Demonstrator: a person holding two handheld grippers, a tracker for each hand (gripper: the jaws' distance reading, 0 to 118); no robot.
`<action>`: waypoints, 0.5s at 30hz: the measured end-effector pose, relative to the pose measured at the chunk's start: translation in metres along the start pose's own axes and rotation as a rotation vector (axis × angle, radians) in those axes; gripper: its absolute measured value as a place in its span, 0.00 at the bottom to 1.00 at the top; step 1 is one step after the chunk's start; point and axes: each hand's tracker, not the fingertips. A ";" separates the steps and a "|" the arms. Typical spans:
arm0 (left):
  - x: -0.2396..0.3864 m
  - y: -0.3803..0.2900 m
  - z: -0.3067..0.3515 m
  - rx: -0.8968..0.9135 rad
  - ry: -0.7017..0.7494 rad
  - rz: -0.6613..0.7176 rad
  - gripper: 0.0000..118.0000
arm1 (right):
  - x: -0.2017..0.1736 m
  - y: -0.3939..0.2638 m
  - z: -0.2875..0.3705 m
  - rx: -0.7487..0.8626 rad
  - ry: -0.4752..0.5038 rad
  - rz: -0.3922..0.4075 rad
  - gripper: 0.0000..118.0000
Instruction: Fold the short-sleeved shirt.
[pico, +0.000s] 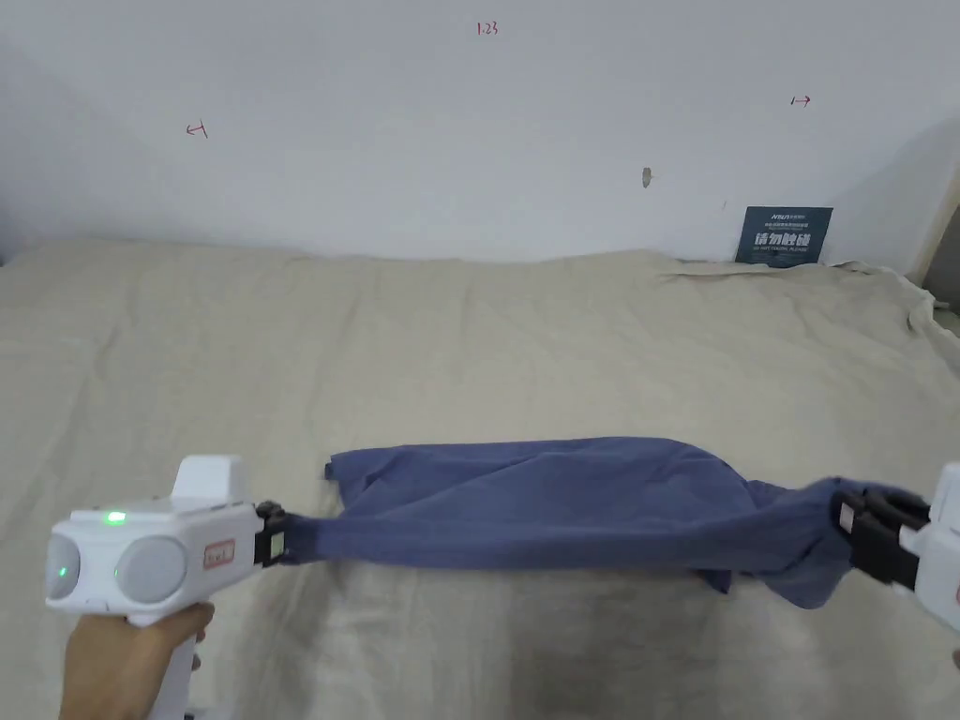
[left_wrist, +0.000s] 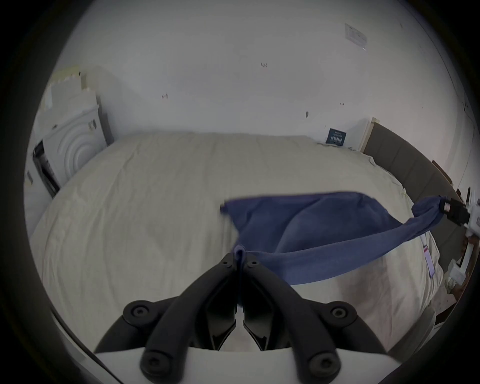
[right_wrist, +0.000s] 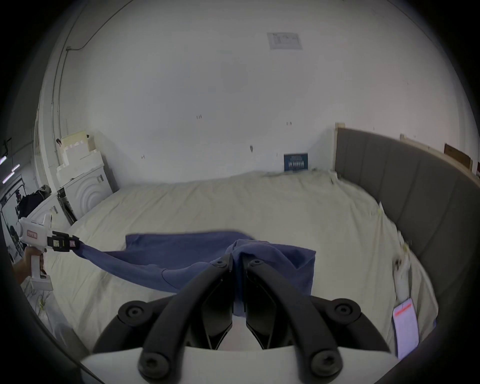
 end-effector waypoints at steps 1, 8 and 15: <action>-0.003 -0.014 0.001 -0.017 -0.003 0.005 0.00 | -0.001 -0.013 0.010 -0.007 0.003 -0.010 0.04; -0.013 -0.099 0.033 -0.095 -0.001 0.019 0.00 | 0.001 -0.081 0.068 -0.080 -0.001 -0.082 0.04; -0.016 -0.154 0.057 -0.139 0.004 0.037 0.00 | 0.008 -0.132 0.100 -0.176 -0.015 -0.076 0.04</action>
